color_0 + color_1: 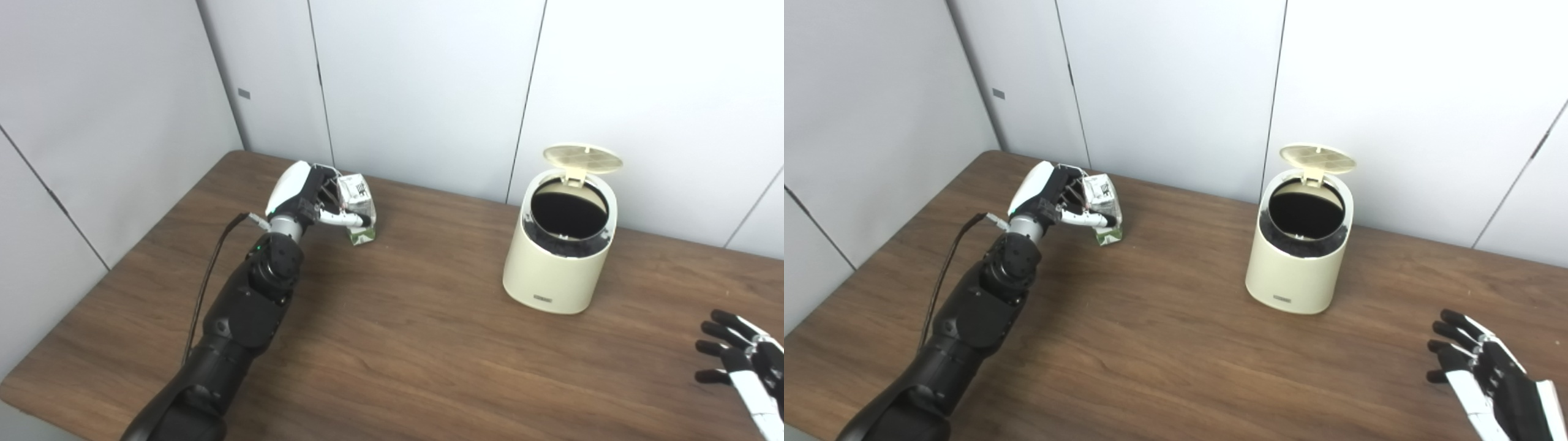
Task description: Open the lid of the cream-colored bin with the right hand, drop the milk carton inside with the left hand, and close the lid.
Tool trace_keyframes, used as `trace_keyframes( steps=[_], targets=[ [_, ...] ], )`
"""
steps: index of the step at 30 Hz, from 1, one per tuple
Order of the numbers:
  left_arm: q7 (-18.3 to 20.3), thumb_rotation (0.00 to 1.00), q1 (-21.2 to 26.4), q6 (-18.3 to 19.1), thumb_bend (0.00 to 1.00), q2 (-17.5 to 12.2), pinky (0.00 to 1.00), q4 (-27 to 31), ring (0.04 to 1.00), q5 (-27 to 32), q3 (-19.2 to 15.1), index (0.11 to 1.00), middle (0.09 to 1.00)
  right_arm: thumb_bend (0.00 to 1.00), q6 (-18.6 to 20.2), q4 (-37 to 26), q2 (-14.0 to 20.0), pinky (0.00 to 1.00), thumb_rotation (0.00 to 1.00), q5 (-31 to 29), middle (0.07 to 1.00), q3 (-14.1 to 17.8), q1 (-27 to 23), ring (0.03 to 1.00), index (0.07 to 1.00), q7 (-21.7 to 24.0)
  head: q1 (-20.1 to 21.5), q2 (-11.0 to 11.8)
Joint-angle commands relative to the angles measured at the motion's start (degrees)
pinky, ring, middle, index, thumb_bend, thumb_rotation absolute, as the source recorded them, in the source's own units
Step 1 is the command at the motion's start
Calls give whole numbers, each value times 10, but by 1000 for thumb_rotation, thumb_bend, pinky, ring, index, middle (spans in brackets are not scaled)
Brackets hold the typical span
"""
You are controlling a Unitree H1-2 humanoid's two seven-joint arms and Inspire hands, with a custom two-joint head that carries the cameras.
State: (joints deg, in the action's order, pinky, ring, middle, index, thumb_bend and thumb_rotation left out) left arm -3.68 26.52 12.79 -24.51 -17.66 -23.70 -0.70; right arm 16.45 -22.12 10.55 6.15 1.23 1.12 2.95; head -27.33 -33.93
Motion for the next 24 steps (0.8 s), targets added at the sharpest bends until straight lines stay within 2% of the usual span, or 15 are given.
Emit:
trace_keyframes(
  steps=[1, 8, 9, 11, 14, 19, 24],
  targets=[
    [-17, 0, 32, -21, 477, -13, 364, 24, 428, -5, -3, 473, 499, 645, -1, -29, 5, 563, 830, 9, 791, -1, -11, 750, 811, 2, 3, -1],
    [-28, 0, 20, -36, 478, -9, 368, 44, 442, -4, -9, 463, 494, 570, 19, -43, -1, 636, 838, 16, 820, -4, -10, 794, 848, 4, 29, -4],
    [-32, 0, 16, -44, 478, -9, 364, 51, 443, -3, -11, 462, 494, 553, 17, -43, -3, 648, 846, -6, 825, -1, -10, 802, 856, 11, 36, -4],
    [-40, 0, 8, -65, 476, -6, 345, 66, 434, 1, -16, 468, 498, 473, 14, -42, -4, 772, 799, -37, 883, 4, -9, 876, 912, 22, 50, -5],
    [-48, 0, -6, -74, 476, 10, 345, 103, 430, 12, -29, 478, 496, 437, 24, -42, -5, 867, 779, -40, 906, 5, -9, 914, 945, 20, 77, -4],
    [-47, 0, -22, -65, 477, 42, 373, 174, 430, 28, -45, 470, 497, 384, 24, -34, -13, 835, 763, -6, 892, -1, -13, 894, 949, 2, 113, -3],
    [-33, 0, -28, -67, 475, 64, 346, 237, 413, 34, -43, 492, 507, 398, 7, -18, -23, 798, 749, 22, 875, -11, -14, 869, 938, -9, 157, -1]
  ],
)
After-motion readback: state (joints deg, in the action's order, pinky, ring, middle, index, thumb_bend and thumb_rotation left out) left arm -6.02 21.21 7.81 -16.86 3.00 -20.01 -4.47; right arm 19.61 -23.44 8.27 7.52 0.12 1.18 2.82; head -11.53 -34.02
